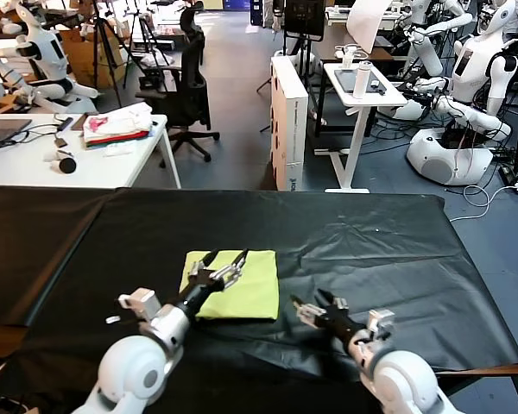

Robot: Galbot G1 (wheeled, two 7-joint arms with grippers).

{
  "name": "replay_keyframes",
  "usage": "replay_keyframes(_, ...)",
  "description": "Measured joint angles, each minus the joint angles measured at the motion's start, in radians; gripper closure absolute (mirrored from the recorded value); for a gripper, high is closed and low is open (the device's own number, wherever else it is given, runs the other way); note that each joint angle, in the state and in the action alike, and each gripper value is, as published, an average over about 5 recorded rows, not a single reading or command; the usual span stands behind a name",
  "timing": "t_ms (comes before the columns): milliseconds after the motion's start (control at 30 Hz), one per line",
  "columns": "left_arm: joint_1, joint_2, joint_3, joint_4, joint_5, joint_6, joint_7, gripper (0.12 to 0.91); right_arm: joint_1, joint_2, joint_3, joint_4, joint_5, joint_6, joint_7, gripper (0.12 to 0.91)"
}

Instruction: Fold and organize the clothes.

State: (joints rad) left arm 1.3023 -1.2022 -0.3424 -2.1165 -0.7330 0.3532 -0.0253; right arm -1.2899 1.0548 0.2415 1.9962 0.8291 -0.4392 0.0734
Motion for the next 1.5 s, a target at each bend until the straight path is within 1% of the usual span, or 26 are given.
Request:
replay_keyframes(100,0.015,0.027,-0.017,-0.013,0.019,-0.007,0.006,0.123,0.053,0.013,-0.051,-0.025,0.034,-0.02,0.019,0.118)
replay_keyframes(267,0.038,0.048,-0.031,-0.03,0.039,-0.011,0.005,0.123,0.13,0.047,-0.115,-0.082,0.048,-0.031,0.034,0.124)
replay_keyframes(367,0.048,0.053,-0.038,-0.036,0.043,-0.013,0.004,0.123,0.158,0.064,-0.133,-0.115,0.053,-0.031,0.03,0.178)
replay_keyframes(500,0.06,0.059,-0.05,-0.039,0.043,-0.014,0.003,0.123,0.17,0.077,-0.135,-0.148,0.056,-0.024,0.016,0.327)
replay_keyframes(600,0.069,0.062,-0.059,-0.039,0.044,-0.016,0.003,0.123,0.166,0.082,-0.129,-0.156,0.059,-0.018,0.007,0.486)
replay_keyframes(633,0.07,0.063,-0.061,-0.039,0.044,-0.016,0.003,0.123,0.164,0.083,-0.126,-0.156,0.06,-0.016,0.005,0.56)
replay_keyframes(767,0.078,0.064,-0.07,-0.036,0.044,-0.019,0.004,0.123,0.151,0.083,-0.107,-0.155,0.071,-0.013,0.004,0.803)
replay_keyframes(833,0.081,0.065,-0.075,-0.033,0.044,-0.021,0.005,0.123,0.143,0.083,-0.096,-0.153,0.079,-0.012,0.004,0.871)
replay_keyframes(867,0.083,0.065,-0.077,-0.031,0.045,-0.022,0.006,0.123,0.139,0.084,-0.089,-0.151,0.082,-0.012,0.004,0.887)
replay_keyframes(933,0.086,0.064,-0.082,-0.027,0.047,-0.024,0.007,0.123,0.129,0.085,-0.075,-0.145,0.085,-0.012,0.006,0.884)
replay_keyframes(1033,0.092,0.062,-0.09,-0.021,0.05,-0.029,0.007,0.123,0.109,0.083,-0.044,-0.128,0.07,-0.01,0.023,0.886)
replay_keyframes(1167,0.099,0.06,-0.101,-0.013,0.051,-0.037,0.011,0.123,0.076,0.066,0.009,-0.101,0.007,-0.016,0.056,0.886)
replay_keyframes(1300,0.095,0.057,-0.105,-0.002,0.054,-0.042,0.015,0.123,0.052,0.034,0.061,-0.079,-0.057,-0.04,0.085,0.886)
replay_keyframes(1400,0.091,0.052,-0.104,0.002,0.059,-0.045,0.015,0.123,0.041,0.01,0.09,-0.066,-0.077,-0.043,0.079,0.886)
replay_keyframes(1500,0.092,0.048,-0.104,0.007,0.076,-0.056,0.02,0.123,0.03,-0.007,0.112,-0.055,-0.098,-0.024,0.048,0.879)
